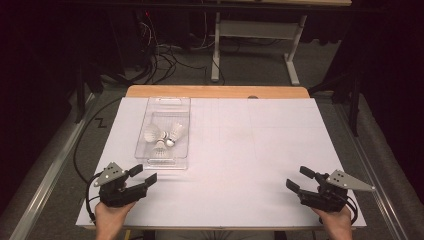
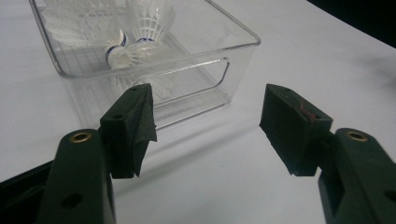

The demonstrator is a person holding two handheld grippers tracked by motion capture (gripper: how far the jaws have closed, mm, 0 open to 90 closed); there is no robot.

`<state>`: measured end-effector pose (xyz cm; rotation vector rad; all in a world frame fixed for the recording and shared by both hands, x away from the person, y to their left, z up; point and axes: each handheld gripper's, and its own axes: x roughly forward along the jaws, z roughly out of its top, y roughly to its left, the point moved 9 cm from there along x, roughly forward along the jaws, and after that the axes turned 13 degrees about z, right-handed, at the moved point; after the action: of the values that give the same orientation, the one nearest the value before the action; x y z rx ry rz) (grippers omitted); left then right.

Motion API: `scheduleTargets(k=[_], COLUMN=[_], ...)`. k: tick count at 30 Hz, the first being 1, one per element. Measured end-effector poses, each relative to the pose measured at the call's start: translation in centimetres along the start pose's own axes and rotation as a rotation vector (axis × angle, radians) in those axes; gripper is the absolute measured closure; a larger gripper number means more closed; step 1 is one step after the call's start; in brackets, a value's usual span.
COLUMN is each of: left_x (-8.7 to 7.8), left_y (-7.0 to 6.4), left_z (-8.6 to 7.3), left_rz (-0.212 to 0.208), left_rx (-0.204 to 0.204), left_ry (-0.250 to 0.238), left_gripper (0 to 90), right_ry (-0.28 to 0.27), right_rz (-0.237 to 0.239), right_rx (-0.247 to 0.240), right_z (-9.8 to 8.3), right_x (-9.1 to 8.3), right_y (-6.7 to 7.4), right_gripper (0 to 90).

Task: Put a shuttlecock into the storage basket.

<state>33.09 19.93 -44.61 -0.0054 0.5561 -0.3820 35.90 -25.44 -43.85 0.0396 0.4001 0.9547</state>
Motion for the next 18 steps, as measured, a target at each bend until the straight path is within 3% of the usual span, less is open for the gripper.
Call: scheduleTargets(k=[12, 18], left_x=[0.03, 0.33], left_y=[0.53, 0.64], left_z=[-0.33, -0.76], left_rz=[0.013, 0.015], left_rx=[-0.017, -0.018], left_ry=[-0.001, 0.021], left_gripper=[35.8, 34.9], right_ry=[-0.011, -0.015], right_rz=[-0.021, -0.033], right_rx=[0.018, 0.028], right_z=[-0.17, -0.35], right_x=[-0.56, -0.82], right_y=[-0.51, -1.04], right_gripper=[25.3, 25.3])
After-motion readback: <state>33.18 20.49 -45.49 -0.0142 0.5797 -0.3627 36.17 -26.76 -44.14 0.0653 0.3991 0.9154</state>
